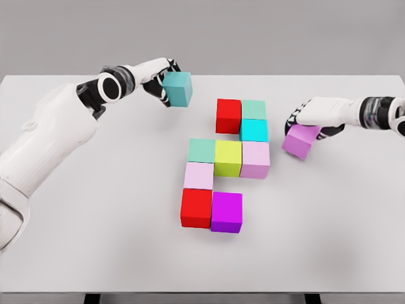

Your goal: Assemble the squares on the desktop into the number 2

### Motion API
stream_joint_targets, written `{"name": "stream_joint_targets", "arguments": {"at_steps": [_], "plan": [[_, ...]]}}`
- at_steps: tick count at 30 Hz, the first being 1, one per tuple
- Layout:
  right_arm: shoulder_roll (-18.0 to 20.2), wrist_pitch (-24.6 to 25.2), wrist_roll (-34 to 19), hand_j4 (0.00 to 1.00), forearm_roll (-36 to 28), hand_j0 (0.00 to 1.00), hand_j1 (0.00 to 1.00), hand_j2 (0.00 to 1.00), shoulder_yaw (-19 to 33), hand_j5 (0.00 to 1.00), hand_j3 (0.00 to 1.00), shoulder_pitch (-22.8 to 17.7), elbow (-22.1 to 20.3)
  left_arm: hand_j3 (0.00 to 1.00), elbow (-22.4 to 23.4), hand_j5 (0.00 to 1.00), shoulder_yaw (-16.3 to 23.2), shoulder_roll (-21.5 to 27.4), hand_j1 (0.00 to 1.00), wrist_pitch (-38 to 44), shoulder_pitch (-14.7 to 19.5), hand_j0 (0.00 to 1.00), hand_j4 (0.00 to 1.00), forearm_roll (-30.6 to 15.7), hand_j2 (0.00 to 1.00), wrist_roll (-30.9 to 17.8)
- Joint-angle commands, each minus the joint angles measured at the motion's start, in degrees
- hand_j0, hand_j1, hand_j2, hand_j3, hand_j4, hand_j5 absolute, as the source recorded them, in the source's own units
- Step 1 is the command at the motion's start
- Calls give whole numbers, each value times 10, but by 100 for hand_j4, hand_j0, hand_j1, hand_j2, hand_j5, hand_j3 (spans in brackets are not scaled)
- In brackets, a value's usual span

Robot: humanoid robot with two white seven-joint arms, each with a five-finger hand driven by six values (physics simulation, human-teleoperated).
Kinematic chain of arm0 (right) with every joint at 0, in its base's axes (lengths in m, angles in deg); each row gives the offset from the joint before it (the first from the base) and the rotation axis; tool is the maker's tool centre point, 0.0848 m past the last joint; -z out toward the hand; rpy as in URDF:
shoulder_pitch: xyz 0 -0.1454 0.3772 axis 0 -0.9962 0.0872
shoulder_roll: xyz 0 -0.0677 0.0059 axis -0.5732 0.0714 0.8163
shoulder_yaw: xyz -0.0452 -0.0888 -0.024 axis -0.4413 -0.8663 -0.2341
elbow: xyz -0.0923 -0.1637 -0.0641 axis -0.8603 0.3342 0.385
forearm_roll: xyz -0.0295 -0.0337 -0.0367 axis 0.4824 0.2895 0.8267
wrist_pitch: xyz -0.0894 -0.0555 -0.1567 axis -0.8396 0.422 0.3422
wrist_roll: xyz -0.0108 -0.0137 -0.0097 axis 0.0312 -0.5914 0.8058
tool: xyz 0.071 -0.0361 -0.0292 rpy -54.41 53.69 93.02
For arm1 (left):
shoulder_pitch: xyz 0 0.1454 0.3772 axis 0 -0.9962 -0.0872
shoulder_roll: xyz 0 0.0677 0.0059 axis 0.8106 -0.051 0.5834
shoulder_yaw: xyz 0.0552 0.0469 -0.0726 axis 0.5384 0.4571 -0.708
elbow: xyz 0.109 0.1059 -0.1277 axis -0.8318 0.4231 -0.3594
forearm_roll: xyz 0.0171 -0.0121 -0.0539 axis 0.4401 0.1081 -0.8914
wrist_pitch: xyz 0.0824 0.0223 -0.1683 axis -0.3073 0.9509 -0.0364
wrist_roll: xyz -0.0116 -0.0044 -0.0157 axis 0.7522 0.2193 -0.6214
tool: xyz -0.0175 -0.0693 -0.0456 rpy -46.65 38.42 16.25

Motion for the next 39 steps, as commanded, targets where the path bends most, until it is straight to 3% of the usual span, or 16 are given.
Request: {"name": "stream_joint_targets", "arguments": {"at_steps": [1,7,13,14,16,17,19,23,30,35,38,39], "plan": [[3,1,0,66,-24,66,66,66,3,66,66,0,-6,35,1,35,0,-14,35,19,0,35,35,9,35,14],[12,1,0,62,-40,62,62,62,4,62,62,-1,-13,35,-3,35,1,-49,35,57,-5,35,35,36,35,36],[42,1,0,62,-42,62,62,62,35,62,62,-11,-14,36,-16,36,2,-46,36,68,-30,36,36,42,36,49],[43,1,0,62,-42,62,62,62,35,62,62,-11,-17,37,-24,37,2,-42,37,67,-31,37,37,41,37,49],[54,1,0,62,-69,62,62,62,35,62,62,-14,-32,37,-85,37,2,-10,37,69,-44,37,37,39,37,48],[60,1,0,60,-83,60,60,60,35,60,60,-20,-43,37,-125,37,2,6,37,71,-51,37,37,38,37,48],[77,1,0,59,-86,59,59,59,35,59,59,-39,-85,37,-150,37,2,14,37,85,-58,37,37,37,37,48],[101,1,0,59,-86,59,59,59,34,59,59,-77,-172,37,-147,37,2,12,37,85,-58,37,37,39,37,48],[137,1,0,60,-88,60,60,60,27,60,60,-139,-282,40,-145,40,3,7,40,80,-60,40,40,37,40,48],[138,1,0,61,-87,61,61,61,19,61,61,-163,-303,44,-145,44,3,6,44,79,-61,44,44,36,44,48],[137,1,0,72,-86,72,72,72,21,72,72,-162,-301,48,-144,48,3,6,48,78,-62,48,48,36,48,48],[135,1,0,95,-86,95,95,95,25,95,95,-158,-298,51,-144,51,3,5,51,78,-62,51,51,36,51,48]]}}
